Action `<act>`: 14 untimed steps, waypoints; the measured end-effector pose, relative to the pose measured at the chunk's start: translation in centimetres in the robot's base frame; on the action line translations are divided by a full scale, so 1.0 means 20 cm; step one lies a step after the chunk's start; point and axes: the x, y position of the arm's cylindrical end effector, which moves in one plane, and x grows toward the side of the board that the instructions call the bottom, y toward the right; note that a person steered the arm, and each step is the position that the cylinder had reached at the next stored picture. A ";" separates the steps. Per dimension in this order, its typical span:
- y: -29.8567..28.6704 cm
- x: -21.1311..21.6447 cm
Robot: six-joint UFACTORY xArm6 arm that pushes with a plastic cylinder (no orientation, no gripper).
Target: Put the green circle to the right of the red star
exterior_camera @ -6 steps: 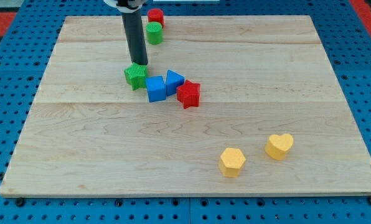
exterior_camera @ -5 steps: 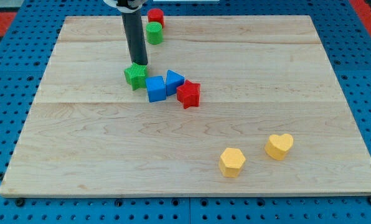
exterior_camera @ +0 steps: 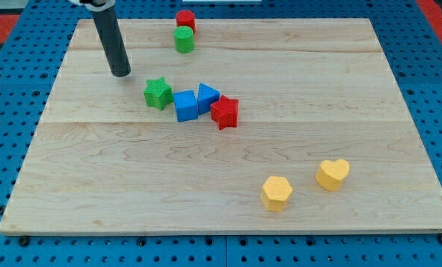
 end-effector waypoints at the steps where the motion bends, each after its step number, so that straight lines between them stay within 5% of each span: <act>1: 0.05 0.10; 3: 0.59 0.11; 4: 0.53 0.04; 5: 0.49 -0.25; 6: 0.92 -0.21; 8: 1.02 -0.77; 9: 0.97 -0.77; 11: 0.40 -0.74; 14: 0.81 -0.10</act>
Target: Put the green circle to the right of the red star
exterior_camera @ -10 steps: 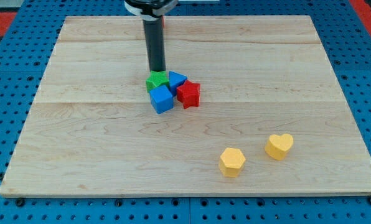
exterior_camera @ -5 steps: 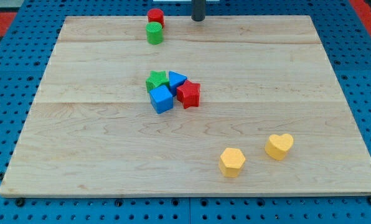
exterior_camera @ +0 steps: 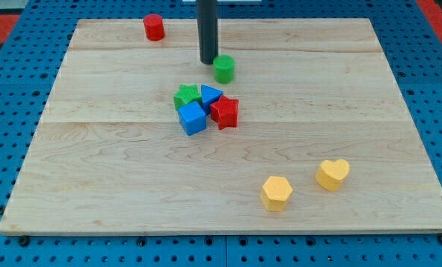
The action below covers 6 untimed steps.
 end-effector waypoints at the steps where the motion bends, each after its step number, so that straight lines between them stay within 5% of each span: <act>1: 0.09 0.16; 3: 0.23 0.01; 5: 0.20 0.34; 6: 0.33 0.34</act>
